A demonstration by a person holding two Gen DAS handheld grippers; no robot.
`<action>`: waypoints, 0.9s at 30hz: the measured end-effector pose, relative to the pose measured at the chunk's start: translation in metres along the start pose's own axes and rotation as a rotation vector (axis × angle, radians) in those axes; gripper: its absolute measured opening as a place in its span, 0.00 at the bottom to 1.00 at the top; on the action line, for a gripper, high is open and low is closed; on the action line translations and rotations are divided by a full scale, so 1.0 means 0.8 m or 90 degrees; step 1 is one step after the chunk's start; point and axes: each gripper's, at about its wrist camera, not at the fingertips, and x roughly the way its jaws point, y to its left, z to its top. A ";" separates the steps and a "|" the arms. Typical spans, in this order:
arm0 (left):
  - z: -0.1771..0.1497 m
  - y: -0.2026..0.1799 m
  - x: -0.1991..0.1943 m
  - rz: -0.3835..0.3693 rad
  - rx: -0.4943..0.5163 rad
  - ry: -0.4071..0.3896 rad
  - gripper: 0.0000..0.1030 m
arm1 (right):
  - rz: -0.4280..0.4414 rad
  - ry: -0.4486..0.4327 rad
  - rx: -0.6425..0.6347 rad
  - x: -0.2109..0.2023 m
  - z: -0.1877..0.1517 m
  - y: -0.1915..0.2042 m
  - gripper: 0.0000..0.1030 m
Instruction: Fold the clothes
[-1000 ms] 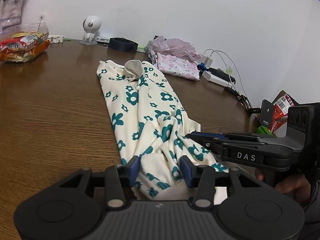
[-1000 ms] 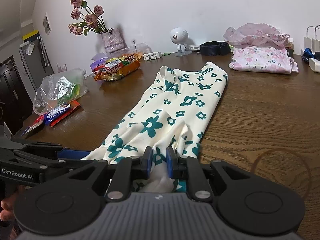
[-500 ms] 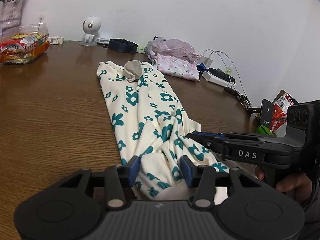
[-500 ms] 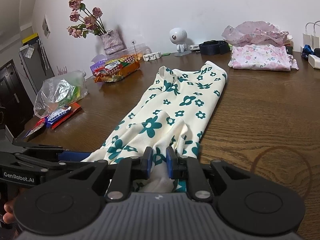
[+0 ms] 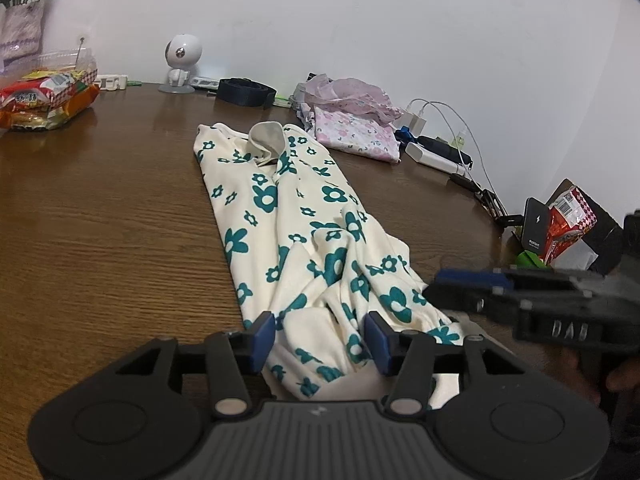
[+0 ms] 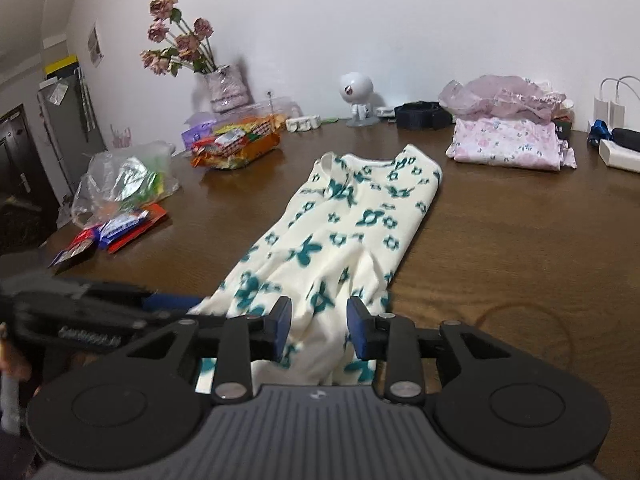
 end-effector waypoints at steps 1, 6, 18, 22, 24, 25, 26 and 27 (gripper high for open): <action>0.000 0.000 0.000 0.000 0.000 0.000 0.49 | -0.004 0.008 -0.002 0.002 -0.005 0.001 0.30; 0.000 0.000 0.000 0.001 0.003 0.000 0.49 | -0.018 0.024 0.004 0.010 -0.015 -0.001 0.37; 0.000 -0.002 0.002 0.004 0.007 -0.001 0.49 | -0.013 0.014 0.005 0.010 -0.024 -0.005 0.40; 0.000 -0.001 0.002 0.004 0.009 -0.001 0.49 | -0.033 0.008 -0.007 0.011 -0.026 -0.005 0.52; 0.000 -0.001 0.002 0.004 0.009 -0.001 0.50 | -0.033 0.008 -0.006 0.011 -0.026 -0.005 0.52; 0.000 -0.001 0.002 0.003 0.009 -0.001 0.50 | -0.034 0.008 -0.006 0.011 -0.026 -0.004 0.52; 0.001 -0.001 0.002 0.002 0.006 -0.001 0.50 | -0.033 0.006 -0.006 0.010 -0.026 -0.005 0.53; 0.001 0.001 0.000 -0.001 0.002 -0.004 0.51 | -0.031 0.004 -0.005 0.009 -0.025 -0.005 0.52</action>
